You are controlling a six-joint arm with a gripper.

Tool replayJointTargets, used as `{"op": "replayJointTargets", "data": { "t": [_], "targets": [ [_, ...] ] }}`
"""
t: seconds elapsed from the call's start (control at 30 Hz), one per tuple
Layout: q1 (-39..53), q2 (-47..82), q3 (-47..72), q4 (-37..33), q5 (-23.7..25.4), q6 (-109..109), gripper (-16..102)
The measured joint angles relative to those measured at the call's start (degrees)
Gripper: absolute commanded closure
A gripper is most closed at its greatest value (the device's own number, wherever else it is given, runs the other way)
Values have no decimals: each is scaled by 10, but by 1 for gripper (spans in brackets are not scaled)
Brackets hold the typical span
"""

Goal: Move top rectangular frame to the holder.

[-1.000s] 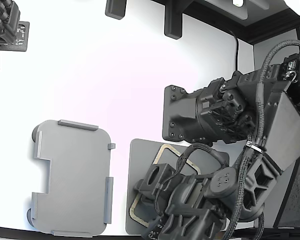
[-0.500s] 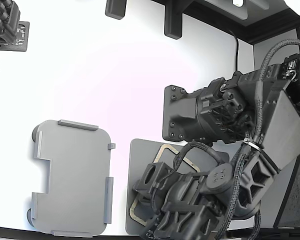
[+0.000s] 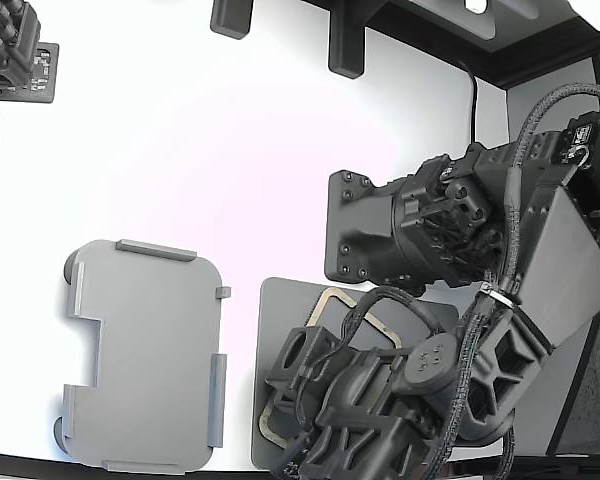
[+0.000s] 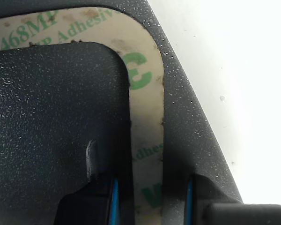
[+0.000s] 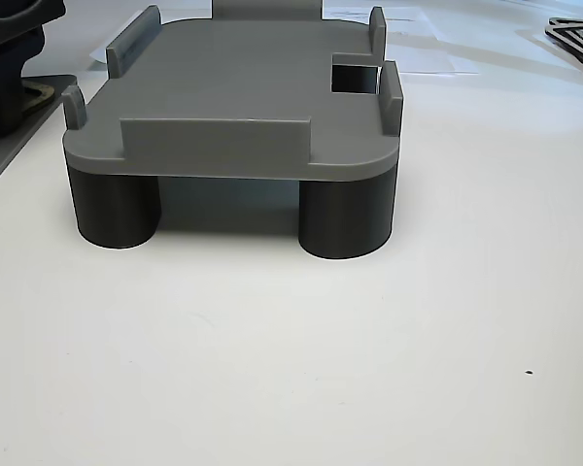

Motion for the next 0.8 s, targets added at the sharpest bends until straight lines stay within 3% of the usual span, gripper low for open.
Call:
{"op": "replayJointTargets", "data": {
  "t": [0.2,0.3,0.8],
  "targets": [
    [0,-11,-14,7,9,12,71],
    [0,-13,-22,21,22,16,97],
    [-4,-54,-225,198,36,127,97]
  ]
}}
